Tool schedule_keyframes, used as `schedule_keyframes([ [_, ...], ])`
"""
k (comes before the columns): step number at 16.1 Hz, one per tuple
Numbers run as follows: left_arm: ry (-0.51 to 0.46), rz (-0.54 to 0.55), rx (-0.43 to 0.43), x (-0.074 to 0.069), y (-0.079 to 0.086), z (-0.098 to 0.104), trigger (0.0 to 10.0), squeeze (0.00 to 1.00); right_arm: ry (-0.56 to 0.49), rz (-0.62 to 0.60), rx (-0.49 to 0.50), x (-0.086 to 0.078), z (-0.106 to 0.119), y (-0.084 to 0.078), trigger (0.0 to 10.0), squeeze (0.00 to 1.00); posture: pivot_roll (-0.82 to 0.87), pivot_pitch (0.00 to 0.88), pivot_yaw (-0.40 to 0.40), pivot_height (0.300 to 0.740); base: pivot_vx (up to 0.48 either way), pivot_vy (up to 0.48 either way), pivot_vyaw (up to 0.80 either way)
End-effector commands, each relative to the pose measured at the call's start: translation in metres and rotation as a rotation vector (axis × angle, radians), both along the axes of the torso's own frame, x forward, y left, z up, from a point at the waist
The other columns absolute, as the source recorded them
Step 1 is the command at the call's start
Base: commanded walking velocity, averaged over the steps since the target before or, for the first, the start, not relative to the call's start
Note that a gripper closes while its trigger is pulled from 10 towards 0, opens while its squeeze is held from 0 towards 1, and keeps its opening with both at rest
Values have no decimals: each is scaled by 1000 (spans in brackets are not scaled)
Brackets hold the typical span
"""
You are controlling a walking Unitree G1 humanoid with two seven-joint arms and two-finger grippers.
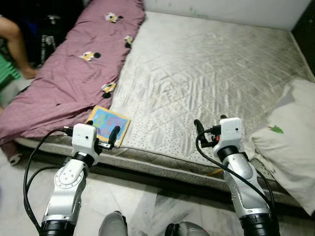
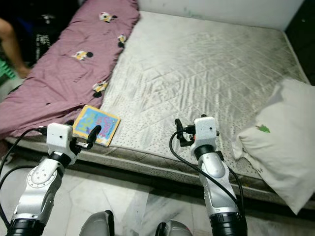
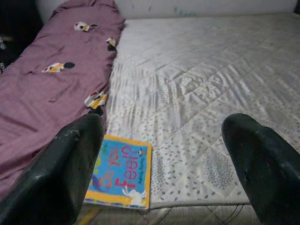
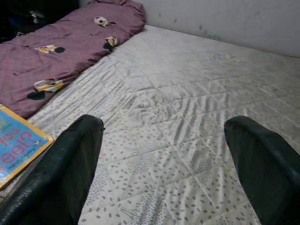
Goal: Clean up the room
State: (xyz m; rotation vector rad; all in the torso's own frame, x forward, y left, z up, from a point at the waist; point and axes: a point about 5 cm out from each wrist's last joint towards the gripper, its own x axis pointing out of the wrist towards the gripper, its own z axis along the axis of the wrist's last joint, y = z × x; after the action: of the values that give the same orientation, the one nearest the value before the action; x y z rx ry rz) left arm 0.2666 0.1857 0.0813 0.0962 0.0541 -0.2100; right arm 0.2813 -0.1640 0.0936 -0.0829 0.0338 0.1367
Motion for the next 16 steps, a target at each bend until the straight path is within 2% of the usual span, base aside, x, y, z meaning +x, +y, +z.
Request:
schedule_keyframes([
  [1, -7, -3, 9, -2, -1, 0, 10000, 0, 1, -17, 4, 0, 0, -3, 10000, 0, 20, 78, -40, 740, 0, 0, 0],
  [16, -7, -10, 16, -1, -3, -1, 10000, 0, 2, -12, -5, 1, -1, -4, 10000, 0, 21, 68, -43, 740, 0, -342, 0],
])
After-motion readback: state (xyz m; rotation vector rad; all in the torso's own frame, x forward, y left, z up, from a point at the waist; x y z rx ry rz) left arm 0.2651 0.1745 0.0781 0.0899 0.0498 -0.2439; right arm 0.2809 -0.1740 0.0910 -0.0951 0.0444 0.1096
